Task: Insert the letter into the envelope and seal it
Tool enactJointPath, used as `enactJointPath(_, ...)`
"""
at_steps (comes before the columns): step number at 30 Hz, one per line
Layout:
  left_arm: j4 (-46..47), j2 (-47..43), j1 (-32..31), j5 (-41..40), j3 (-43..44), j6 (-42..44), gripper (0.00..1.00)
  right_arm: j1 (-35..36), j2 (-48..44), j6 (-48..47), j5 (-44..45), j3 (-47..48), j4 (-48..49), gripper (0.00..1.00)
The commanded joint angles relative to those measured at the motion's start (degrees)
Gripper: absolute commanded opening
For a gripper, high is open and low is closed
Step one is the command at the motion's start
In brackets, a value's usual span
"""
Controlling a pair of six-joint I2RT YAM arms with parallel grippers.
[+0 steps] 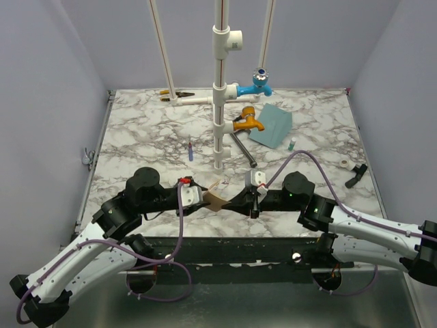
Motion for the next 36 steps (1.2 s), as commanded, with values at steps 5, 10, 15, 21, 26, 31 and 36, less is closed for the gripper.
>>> enactJointPath(5,-1.36,0.03,-0.35,7.42,1.77,0.28,0.5,-0.1,1.4,-5.05,-2.18,1.16,2.02,0.01)
enactJointPath(10,-1.83,0.43,-0.35,9.37,1.8,1.12,0.28,-0.1,2.54,-6.2,-2.5,1.77,2.02,0.01)
enactJointPath(15,-1.8,1.02,-0.36,9.47,1.55,1.95,0.0,-0.09,4.31,-6.93,-3.56,3.17,3.16,0.01)
enactJointPath(21,-1.65,1.29,-0.35,8.42,1.39,-0.91,0.0,-0.11,4.95,-8.04,0.0,3.81,2.06,0.01)
enactJointPath(26,-0.02,4.41,1.63,4.63,-0.18,-9.22,0.0,-0.11,5.54,-7.39,7.55,3.77,0.2,0.08)
enactJointPath(31,1.56,8.1,3.8,8.56,-2.04,-17.04,0.0,-0.18,8.73,-5.8,8.75,3.24,-0.75,0.01)
enactJointPath(36,5.97,10.41,7.46,17.57,-4.65,-25.89,0.0,-0.84,7.31,-4.19,9.73,0.72,1.39,0.02)
